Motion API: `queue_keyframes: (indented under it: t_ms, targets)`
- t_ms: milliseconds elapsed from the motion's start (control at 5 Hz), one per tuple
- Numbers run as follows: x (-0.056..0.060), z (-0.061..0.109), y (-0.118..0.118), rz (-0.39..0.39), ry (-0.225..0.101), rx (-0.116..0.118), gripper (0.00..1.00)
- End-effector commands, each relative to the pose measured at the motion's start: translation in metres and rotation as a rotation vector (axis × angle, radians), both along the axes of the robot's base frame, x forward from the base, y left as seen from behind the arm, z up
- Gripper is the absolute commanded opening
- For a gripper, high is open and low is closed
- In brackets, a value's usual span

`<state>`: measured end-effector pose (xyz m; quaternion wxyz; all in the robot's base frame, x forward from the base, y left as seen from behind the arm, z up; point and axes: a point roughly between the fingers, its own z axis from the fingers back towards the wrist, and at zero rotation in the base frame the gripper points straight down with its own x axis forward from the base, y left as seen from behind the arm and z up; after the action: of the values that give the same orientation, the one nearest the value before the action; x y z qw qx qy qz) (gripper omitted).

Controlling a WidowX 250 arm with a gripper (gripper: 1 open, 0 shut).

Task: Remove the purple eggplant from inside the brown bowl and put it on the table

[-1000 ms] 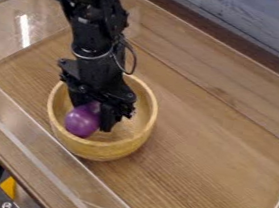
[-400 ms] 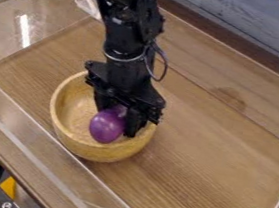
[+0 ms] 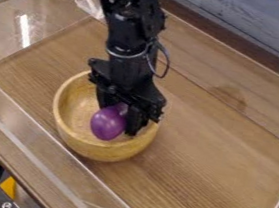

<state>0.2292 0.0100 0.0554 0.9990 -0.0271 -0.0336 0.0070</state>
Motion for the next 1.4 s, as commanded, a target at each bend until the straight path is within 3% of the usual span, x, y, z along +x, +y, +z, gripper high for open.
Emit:
queue_keyframes:
  t_ms: [0, 400, 800, 1200]
  targets:
    - [0.022, 0.011, 0.006, -0.007, -0.058, 0.0, 0.0]
    - [0.021, -0.002, 0.017, 0.072, -0.061, -0.004, 0.0]
    - [0.013, 0.003, 0.026, 0.158, -0.062, -0.003, 0.0]
    - [-0.002, 0.003, 0.013, 0.023, -0.058, -0.004, 0.0]
